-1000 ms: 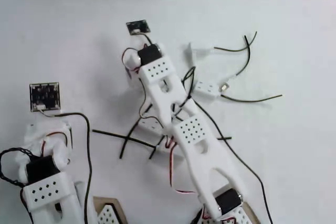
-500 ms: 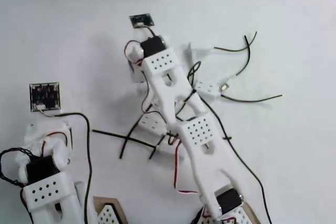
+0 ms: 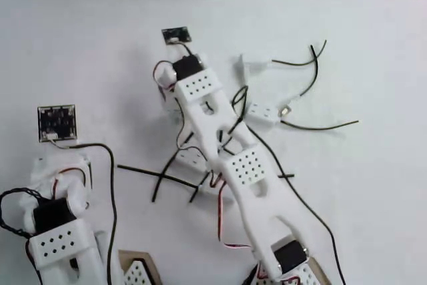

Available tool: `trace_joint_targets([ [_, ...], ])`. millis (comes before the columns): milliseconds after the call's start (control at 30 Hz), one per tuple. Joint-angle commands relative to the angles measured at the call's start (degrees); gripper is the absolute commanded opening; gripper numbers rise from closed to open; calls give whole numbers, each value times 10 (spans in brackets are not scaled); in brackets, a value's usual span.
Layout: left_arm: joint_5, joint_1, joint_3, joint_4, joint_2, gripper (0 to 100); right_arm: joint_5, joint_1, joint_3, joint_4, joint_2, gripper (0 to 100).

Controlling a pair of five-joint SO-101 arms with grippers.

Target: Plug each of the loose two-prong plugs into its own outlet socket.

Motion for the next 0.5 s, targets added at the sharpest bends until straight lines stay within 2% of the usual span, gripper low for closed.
trace_joint_targets([
  [0, -8, -4, -2, -14, -8, 27, -5, -16, -4, -7, 10, 115],
  [267, -8, -4, -2, -14, -8, 27, -6, -37, -4, -2, 16, 108],
  [400, -8, -4, -2, -13, -8, 27, -6, -29, -11, -1, 15, 9],
  [467, -8, -4, -1, -14, -8, 27, -6, -27, -27, 17, 16, 25],
])
